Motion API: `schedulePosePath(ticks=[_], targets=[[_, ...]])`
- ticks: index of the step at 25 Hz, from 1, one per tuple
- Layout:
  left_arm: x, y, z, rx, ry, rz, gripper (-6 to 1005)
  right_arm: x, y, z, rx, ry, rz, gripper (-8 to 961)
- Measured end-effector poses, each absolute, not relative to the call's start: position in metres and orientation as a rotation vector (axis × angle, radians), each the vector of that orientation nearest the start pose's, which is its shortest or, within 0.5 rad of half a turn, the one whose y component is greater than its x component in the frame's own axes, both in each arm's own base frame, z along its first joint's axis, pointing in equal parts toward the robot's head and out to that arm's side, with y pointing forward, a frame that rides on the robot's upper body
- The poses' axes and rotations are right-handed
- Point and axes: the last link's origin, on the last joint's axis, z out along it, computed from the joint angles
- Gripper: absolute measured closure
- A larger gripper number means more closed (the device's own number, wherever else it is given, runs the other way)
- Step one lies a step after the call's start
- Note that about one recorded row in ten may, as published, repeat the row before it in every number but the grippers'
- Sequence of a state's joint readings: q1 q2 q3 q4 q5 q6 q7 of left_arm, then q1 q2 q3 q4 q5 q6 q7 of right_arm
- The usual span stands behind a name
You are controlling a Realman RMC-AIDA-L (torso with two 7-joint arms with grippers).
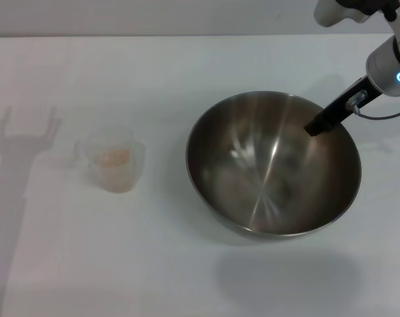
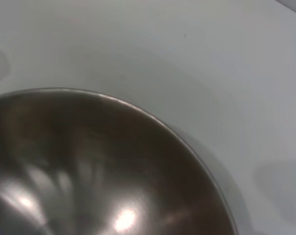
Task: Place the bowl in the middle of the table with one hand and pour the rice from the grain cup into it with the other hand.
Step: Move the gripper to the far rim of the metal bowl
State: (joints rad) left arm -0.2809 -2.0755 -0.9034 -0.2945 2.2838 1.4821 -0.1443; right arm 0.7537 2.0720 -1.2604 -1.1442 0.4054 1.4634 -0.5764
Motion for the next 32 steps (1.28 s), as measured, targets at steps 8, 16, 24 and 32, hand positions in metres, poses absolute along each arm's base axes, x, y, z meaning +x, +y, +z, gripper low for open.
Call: schedulePosePath(ticks=[8, 16, 24, 32], targets=[[-0.315, 0.288, 0.018, -1.359, -0.406, -0.95, 177, 0.187, 0.398, 0.008, -2.467, 0.936, -0.529, 709], [-0.315, 0.289, 0.019, -1.358, -0.403, -0.952, 179, 0.171, 0.402, 0.025, -2.478, 0.903, -0.37, 856], [-0.313, 0.289, 0.019, -1.354, -0.398, -0.961, 181, 0.16, 0.392, 0.035, -2.57, 0.831, -0.229, 922], [-0.312, 0.289, 0.018, -1.359, -0.395, -0.966, 183, 0.157, 0.389, 0.035, -2.593, 0.818, -0.196, 926]])
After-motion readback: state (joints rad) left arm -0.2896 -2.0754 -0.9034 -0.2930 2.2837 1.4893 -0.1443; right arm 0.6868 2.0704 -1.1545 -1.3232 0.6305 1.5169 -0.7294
